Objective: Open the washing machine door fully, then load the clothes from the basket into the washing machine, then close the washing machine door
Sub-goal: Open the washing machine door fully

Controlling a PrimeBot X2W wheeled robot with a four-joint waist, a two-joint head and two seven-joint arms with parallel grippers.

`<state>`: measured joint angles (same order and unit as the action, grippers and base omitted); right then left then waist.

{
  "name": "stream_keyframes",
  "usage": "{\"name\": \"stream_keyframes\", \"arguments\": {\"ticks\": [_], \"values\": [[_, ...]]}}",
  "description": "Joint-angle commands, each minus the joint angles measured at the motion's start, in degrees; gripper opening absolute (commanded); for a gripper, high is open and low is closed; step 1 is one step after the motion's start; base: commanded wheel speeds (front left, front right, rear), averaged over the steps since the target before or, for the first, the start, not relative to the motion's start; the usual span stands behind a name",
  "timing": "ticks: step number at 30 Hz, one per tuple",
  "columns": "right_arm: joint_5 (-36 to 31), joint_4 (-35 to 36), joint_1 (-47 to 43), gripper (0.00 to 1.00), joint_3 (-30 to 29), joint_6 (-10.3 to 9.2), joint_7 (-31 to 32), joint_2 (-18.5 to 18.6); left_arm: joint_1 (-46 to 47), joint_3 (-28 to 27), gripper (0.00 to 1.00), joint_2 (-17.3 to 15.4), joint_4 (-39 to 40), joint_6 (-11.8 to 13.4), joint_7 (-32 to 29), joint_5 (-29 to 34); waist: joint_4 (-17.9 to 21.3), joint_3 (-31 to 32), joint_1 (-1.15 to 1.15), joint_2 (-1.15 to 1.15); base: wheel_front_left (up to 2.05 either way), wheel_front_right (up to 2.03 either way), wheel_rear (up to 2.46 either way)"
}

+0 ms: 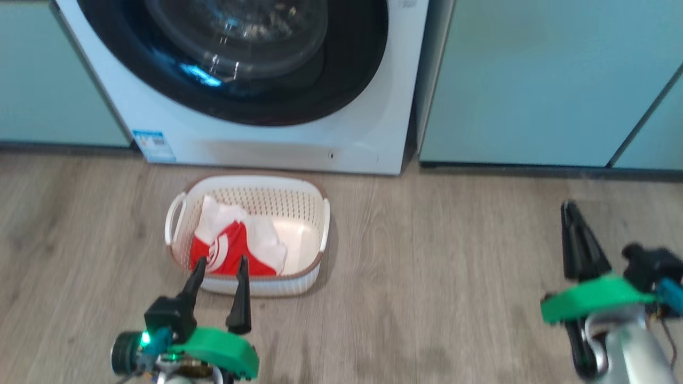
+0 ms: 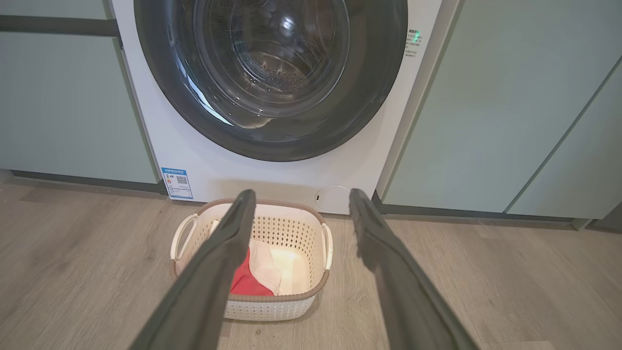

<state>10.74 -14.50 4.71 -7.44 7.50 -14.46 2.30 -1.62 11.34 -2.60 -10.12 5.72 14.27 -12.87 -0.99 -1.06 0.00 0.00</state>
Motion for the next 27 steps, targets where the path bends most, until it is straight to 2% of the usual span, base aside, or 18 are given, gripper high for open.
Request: {"name": "stream_keyframes", "arguments": {"ticks": [1,7,11,20,26,27], "values": [[0.0,1.8,4.7,0.0,1.5,-0.01,-0.5,0.6,3.9,-1.7,1.0,-0.3,2.4,0.0,0.7,0.5,-1.2,-2.6,0.0,0.0,0.0,0.0,0.0],[1.9,-0.5,15.8,0.0,2.0,-0.01,-0.5,0.6,8.9,-0.8,1.0,-0.3,4.1,-0.2,0.7,0.4,-4.2,-11.1,0.0,0.0,0.0,0.0,0.0],[5.8,-3.7,26.1,0.0,3.1,-0.01,0.6,1.7,12.5,-0.2,1.0,-0.3,5.3,0.0,0.7,-0.1,-5.9,-16.5,0.0,0.0,0.0,0.0,0.0],[20.9,-10.5,49.6,0.0,3.3,-0.01,10.4,6.0,18.6,1.6,1.0,-0.3,7.6,0.7,0.7,-1.3,-9.6,-24.9,0.0,0.0,0.0,0.0,0.0],[30.3,-16.8,62.3,0.0,2.3,-0.01,18.9,6.8,20.2,2.8,1.0,-0.3,8.4,1.6,0.7,-2.7,-11.7,-28.1,0.0,0.0,0.0,0.0,0.0],[30.3,-16.8,62.3,0.0,2.3,-0.01,18.9,6.8,20.2,2.8,1.0,-0.3,8.4,1.6,0.7,-2.7,-11.7,-28.1,0.0,0.0,0.0,0.0,0.0]]}}
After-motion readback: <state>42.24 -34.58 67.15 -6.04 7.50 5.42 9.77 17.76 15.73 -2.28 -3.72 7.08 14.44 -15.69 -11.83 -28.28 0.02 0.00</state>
